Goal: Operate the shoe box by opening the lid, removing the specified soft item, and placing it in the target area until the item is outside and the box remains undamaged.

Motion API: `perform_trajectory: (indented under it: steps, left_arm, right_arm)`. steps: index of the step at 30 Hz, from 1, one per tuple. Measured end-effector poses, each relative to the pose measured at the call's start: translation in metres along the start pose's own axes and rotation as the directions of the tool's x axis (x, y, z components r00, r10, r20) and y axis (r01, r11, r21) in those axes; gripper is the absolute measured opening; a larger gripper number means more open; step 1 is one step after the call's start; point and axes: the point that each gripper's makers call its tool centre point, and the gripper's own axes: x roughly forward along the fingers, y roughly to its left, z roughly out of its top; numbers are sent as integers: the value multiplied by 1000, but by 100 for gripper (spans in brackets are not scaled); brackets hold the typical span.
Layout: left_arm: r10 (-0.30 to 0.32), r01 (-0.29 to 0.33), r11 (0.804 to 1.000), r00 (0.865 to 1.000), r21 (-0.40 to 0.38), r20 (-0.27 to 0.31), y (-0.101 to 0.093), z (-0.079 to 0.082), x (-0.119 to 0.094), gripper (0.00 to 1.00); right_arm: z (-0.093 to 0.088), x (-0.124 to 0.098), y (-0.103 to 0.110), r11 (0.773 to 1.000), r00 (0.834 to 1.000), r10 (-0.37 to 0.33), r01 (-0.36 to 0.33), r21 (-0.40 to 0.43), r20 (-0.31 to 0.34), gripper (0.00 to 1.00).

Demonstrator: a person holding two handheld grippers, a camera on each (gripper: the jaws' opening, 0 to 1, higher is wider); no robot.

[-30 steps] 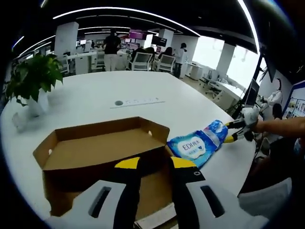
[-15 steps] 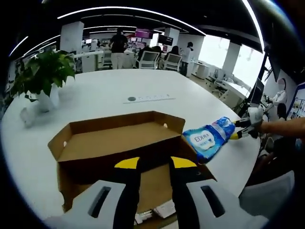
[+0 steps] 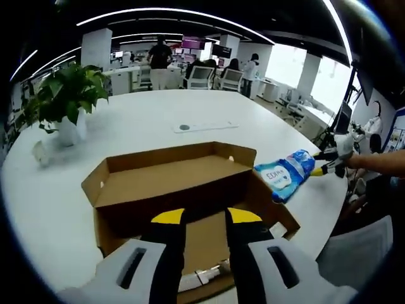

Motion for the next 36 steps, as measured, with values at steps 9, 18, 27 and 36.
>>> perform_trajectory:
  steps: [9,18,27,36]
  left_arm:
    - [-13,13,1000,1000,19,-11,10,-6,-14,27]
    - [-6,6,999,1000,33,-9,27,-10,-34,29]
    - [34,-33,999,999,36,-25,50,-25,-57,30]
    - [98,-97,995,994,22,-38,75,-47,-77,31]
  right_arm:
    - [19,-15,21,999,1000,10,-9,-35,19,61]
    - [47,-27,54,992,997,54,-48,-116,50,63]
    - [77,-33,79,982,993,92,-78,-172,79,66]
    - [110,-35,120,954,975,204,-176,-241,93,69]
